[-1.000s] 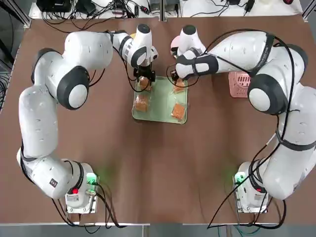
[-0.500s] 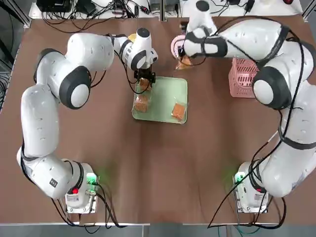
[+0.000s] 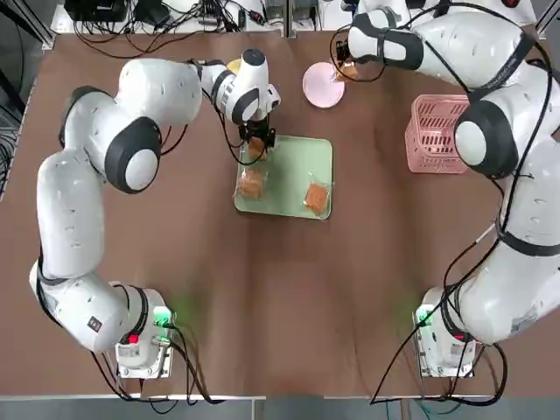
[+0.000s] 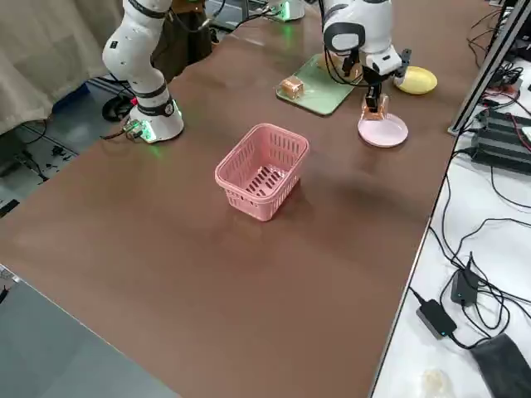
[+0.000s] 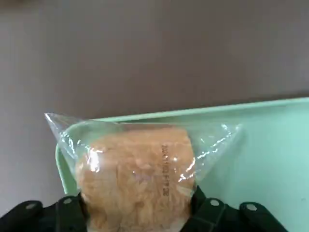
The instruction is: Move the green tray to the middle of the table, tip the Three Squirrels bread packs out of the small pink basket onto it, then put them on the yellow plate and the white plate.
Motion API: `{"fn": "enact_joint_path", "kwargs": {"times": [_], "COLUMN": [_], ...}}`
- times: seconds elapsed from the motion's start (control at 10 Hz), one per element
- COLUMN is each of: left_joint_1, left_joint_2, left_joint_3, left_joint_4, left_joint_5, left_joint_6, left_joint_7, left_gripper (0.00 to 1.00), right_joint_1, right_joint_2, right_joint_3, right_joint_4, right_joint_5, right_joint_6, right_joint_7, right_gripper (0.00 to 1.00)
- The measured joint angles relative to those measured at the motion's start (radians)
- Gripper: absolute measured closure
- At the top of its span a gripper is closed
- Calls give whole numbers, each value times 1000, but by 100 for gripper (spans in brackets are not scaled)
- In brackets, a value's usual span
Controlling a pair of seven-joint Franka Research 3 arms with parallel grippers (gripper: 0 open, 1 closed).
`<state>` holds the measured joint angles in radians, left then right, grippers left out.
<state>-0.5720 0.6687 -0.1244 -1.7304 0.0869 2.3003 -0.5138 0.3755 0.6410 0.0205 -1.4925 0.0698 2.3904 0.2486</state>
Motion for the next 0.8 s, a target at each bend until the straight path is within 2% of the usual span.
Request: {"fn": "enact_joint_path", "kwargs": {"times": [0.2,0.5,0.8], "left_joint_1": [2,40,133], "left_joint_2": [-11,-71,-114], "left_joint_3": [0,5,9], "left_joint_4": [1,25,113], "left_joint_5": [0,1,12], "left_joint_6": [-1,-55,-93], "left_joint_7": [-3,-14,21], "left_gripper": [41,41,41], "right_joint_1": [3,25,46], "right_joint_2": [97,228,297], "right_joint_3": [8,13,14], "right_joint_4": [134,292,346], "right_joint_5": [0,0,-1], "right_joint_6": [1,4,20], "right_joint_7": [-1,-2,-77], "right_gripper": [55,55,55]}}
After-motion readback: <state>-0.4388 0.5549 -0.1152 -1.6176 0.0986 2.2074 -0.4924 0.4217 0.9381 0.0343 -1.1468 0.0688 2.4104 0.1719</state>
